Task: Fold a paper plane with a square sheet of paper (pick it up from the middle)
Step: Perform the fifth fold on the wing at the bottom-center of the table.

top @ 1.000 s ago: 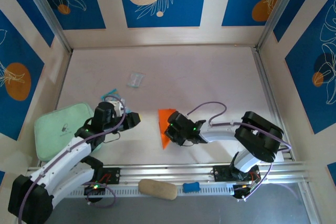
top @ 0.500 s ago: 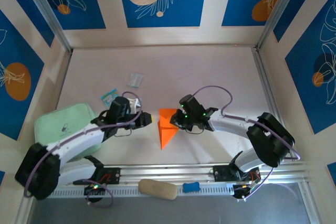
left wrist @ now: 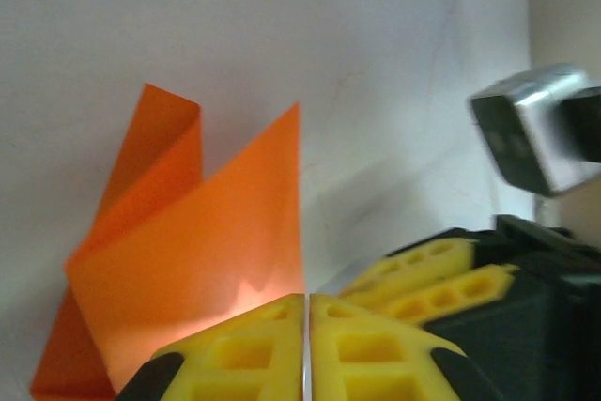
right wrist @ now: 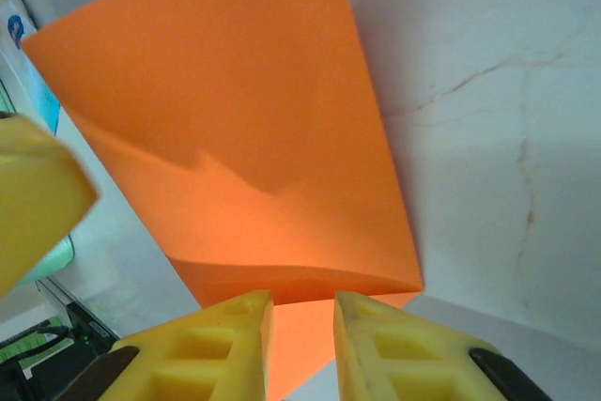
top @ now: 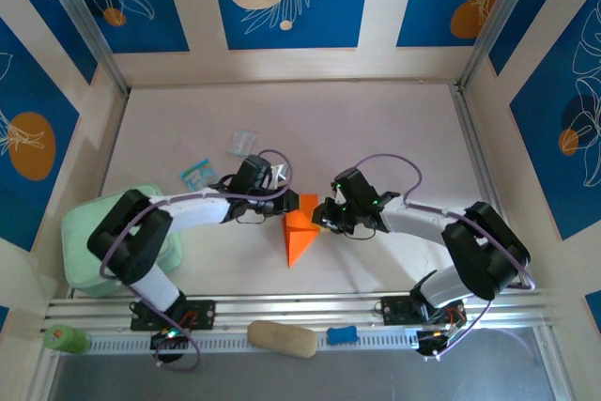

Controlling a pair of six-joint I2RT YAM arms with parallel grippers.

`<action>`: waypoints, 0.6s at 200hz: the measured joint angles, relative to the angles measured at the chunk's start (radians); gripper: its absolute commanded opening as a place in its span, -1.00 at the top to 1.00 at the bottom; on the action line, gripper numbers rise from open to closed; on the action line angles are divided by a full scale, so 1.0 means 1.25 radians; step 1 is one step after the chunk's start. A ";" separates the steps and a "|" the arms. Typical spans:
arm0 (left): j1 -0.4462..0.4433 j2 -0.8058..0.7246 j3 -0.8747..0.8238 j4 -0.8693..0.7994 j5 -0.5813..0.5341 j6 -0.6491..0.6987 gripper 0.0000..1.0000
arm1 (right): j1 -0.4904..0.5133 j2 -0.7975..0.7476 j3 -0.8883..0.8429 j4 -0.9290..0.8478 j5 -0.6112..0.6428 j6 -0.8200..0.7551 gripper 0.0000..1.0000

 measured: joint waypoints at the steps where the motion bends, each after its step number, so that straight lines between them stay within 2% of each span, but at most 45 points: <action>1: 0.000 0.002 0.000 0.000 0.000 0.001 0.88 | -0.002 0.000 0.000 0.000 -0.001 0.000 0.49; 28: 0.012 0.056 -0.008 0.011 -0.005 0.000 0.89 | -0.024 0.000 -0.002 -0.001 -0.015 -0.008 0.30; 55: 0.033 0.078 -0.060 0.045 -0.003 -0.008 0.92 | -0.033 0.005 -0.009 -0.002 -0.024 -0.010 0.27; 120: 0.060 0.093 -0.140 0.235 0.060 -0.057 0.97 | -0.033 0.056 -0.010 0.011 -0.074 -0.008 0.24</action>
